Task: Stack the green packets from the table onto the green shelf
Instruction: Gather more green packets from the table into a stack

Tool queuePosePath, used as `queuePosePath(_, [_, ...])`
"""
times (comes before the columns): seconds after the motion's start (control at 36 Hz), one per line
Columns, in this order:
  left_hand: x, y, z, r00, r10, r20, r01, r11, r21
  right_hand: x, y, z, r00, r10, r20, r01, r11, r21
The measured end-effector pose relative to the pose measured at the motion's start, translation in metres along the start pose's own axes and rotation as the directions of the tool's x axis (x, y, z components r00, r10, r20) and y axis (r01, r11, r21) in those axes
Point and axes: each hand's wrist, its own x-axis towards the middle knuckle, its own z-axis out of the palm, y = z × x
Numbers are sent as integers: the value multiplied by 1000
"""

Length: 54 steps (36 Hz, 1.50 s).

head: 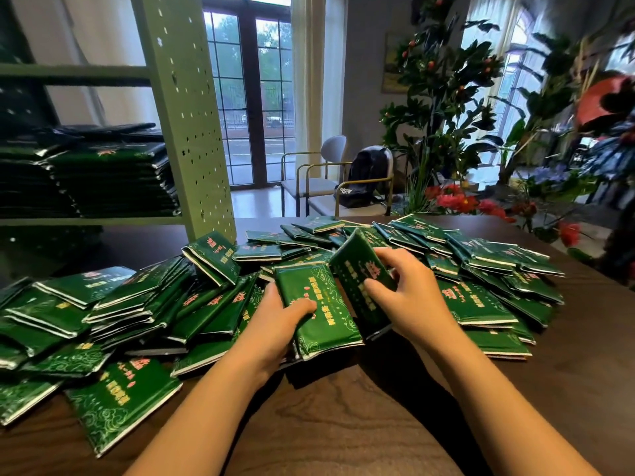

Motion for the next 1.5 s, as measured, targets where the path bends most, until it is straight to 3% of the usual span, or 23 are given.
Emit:
queuePosePath(0.25, [2,-2,3,997,36,-64,-31,996,86,-10,-14,23,995,-47,85,29,980,199])
queuePosePath(0.36, [-3,6,9,997,61,-42,-58,996,71,-14,-13,31,983,-52,176,20,984,177])
queuePosePath(0.56, [-3,3,10,998,19,-66,-28,988,-149,-14,-19,32,971,9,240,-78,957,278])
queuePosePath(0.67, [-1,-1,9,992,84,-95,-88,995,-43,-15,-21,31,957,42,289,-161,902,401])
queuePosePath(0.81, [18,-21,-2,994,70,-89,-76,995,-66,-14,-17,34,954,66,293,-229,793,565])
queuePosePath(0.89, [11,-10,2,992,34,-123,-54,985,-164,-12,-14,30,982,34,186,-142,782,607])
queuePosePath(1.03, [4,0,0,988,-53,-148,20,976,-215,-4,3,20,994,-80,-73,97,954,283])
queuePosePath(1.17, [6,2,-7,993,-84,-82,58,960,-275,17,32,19,997,-22,-78,20,999,-35])
queuePosePath(1.36, [3,8,-9,988,-140,-61,113,939,-325,48,59,18,992,126,-4,-115,888,-444])
queuePosePath(1.5, [4,7,-9,992,-116,-56,93,945,-314,60,73,21,990,139,33,-92,798,-595])
